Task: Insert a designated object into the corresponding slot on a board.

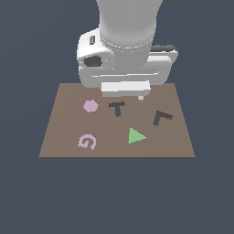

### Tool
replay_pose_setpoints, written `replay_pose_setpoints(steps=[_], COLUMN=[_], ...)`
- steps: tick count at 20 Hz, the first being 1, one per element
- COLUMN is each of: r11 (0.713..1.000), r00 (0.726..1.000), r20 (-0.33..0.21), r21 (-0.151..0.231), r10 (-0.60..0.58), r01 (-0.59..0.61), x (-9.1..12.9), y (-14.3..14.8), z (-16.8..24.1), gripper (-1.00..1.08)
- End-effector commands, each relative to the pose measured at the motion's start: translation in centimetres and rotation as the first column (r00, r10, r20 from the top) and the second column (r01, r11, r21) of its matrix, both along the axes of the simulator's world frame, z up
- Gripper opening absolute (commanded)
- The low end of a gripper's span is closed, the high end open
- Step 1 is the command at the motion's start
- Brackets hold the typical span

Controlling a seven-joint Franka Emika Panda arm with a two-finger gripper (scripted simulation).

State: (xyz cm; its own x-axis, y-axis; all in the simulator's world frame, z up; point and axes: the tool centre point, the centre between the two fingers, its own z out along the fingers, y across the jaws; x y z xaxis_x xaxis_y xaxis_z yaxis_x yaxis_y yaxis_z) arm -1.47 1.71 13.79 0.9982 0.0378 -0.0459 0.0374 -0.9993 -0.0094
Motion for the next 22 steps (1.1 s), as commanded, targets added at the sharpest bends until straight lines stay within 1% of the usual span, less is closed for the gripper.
replay_pose_setpoints(steps=[1, 5, 10, 16, 22], r11=[1.0, 1.0, 0.999, 0.995, 0.985], r00=[1.0, 1.0, 0.999, 0.995, 0.984], r20=[0.0, 0.001, 0.007, 0.018, 0.033], r21=[0.0, 0.0, -0.002, -0.004, -0.006], r10=[0.0, -0.007, -0.036, -0.099, -0.175], r01=[0.0, 0.007, 0.036, 0.099, 0.175], x=[0.0, -0.2, -1.2, -3.1, -5.3], y=[0.0, 0.2, 1.0, 2.8, 5.2], z=[0.0, -0.2, -1.2, -3.4, -6.1], gripper=[1.0, 1.0, 1.0, 1.0, 1.0])
